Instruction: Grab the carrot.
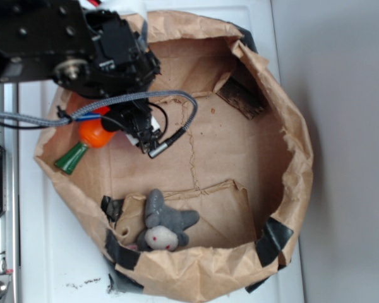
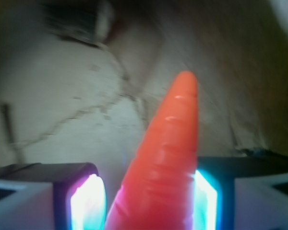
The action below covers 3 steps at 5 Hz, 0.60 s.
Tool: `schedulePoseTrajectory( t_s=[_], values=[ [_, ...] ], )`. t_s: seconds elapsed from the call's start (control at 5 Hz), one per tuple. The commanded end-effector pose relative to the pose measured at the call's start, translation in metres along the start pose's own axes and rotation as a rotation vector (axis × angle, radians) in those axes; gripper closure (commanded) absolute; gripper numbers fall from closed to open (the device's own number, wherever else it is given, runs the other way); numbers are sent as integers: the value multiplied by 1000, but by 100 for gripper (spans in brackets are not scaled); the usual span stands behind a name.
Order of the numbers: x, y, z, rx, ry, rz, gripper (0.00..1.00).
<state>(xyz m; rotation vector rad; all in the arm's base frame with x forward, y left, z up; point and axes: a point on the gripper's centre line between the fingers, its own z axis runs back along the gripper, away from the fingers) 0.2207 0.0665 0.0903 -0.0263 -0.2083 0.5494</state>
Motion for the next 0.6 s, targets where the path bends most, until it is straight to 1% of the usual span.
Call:
schedulePoseTrajectory(
  t_s=[0.0,0.2,0.4],
  values=[
    [29,-22,72,-153,-113,-215,100],
    [32,-22,77,-161,-114,-263,100],
    [32,-22,77,-161,-114,-263,0]
  ],
)
